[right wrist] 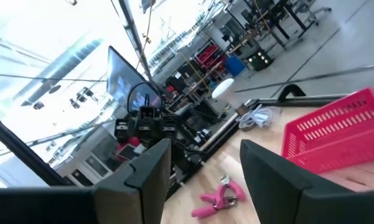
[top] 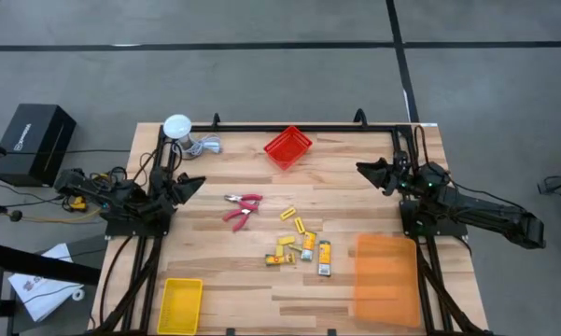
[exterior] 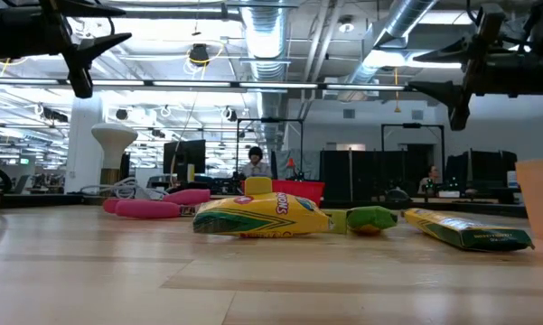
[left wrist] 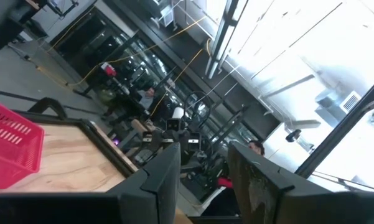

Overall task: Pick & Place School Supplies
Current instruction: Put the crayon box into the orange bin

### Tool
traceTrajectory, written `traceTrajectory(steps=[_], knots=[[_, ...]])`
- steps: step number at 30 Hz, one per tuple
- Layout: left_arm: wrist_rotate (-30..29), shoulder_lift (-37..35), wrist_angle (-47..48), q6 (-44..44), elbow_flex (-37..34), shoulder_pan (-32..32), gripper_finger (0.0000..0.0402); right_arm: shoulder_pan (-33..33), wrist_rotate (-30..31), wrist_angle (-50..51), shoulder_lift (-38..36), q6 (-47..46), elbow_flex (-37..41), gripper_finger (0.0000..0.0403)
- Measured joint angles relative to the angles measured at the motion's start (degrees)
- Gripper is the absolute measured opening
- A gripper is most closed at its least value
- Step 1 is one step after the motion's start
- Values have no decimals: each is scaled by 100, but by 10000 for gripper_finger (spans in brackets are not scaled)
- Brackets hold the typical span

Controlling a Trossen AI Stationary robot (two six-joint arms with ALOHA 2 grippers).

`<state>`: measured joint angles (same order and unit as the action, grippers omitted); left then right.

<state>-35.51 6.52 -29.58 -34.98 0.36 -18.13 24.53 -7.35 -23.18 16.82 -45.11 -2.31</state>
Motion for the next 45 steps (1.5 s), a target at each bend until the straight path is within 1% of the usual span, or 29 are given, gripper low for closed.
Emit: traceTrajectory(steps=[5, 9, 11, 13, 16, 17, 19, 21, 24, 27, 28, 29, 30, 31, 34, 36, 37, 38, 40, 43, 45], knots=[[-11, 2, -3, 4, 0, 0, 131, -9, 25, 2, 0, -1, 0, 187], [-17, 2, -9, 7, 0, 0, 131, 2, 485, -4, 0, -141, -2, 185], [-270, 2, -31, 18, 0, 0, 131, -4, 753, -31, 0, -314, -2, 181], [-622, 27, -41, -24, 0, 0, 131, -2, 786, -234, 6, -614, -2, 177], [-810, 50, -125, -536, 0, 32, 131, -17, 731, -1036, 4, -886, -2, 173], [-744, 50, -252, -687, 0, 63, 131, -42, 723, -1492, 7, -936, -3, 172], [-354, 86, -803, -735, 0, 137, 131, -107, 736, -2356, 5, -927, -83, 169], [29, 244, -1347, -511, 100, 212, 131, -176, 736, -2731, 136, -803, -399, 167], [389, 709, -1666, 213, 737, 290, 131, -365, 733, -2310, 529, -306, -1102, 164], [746, 1576, -1482, 1158, 1673, 302, 131, -609, 720, -1568, 1097, 479, -2137, 164], [832, 1905, -1210, 1391, 2028, 302, 131, -688, 722, -1199, 1337, 778, -2526, 165], [888, 2232, -737, 1520, 2439, 302, 131, -764, 723, -786, 1563, 1099, -2901, 166], [900, 2540, -15, 1528, 2869, 302, 131, -828, 735, -385, 1801, 1445, -3283, 167], [905, 2860, 886, 1504, 3337, 304, 131, -877, 738, -28, 2072, 1769, -3715, 168], [1021, 3970, 4036, 1241, 4781, 393, 131, -890, 735, 1003, 2788, 2455, -4879, 172], [1240, 4750, 5633, 1229, 5569, 501, 131, -863, 735, 1585, 3130, 2781, -5575, 176], [1404, 5112, 6205, 1287, 5861, 550, 131, -845, 737, 1816, 3239, 2947, -5891, 178], [1593, 5439, 6603, 1406, 6106, 615, 131, -826, 733, 1997, 3332, 3130, -6242, 180], [2193, 6035, 6982, 1759, 6506, 727, 131, -784, 727, 2276, 3583, 3455, -6854, 185], [3068, 6865, 7140, 2084, 6736, 778, 131, -722, 696, 2856, 3906, 3694, -7620, 192], [3438, 7332, 7087, 2269, 6829, 706, 131, -704, 597, 3144, 4161, 3872, -8094, 196]])
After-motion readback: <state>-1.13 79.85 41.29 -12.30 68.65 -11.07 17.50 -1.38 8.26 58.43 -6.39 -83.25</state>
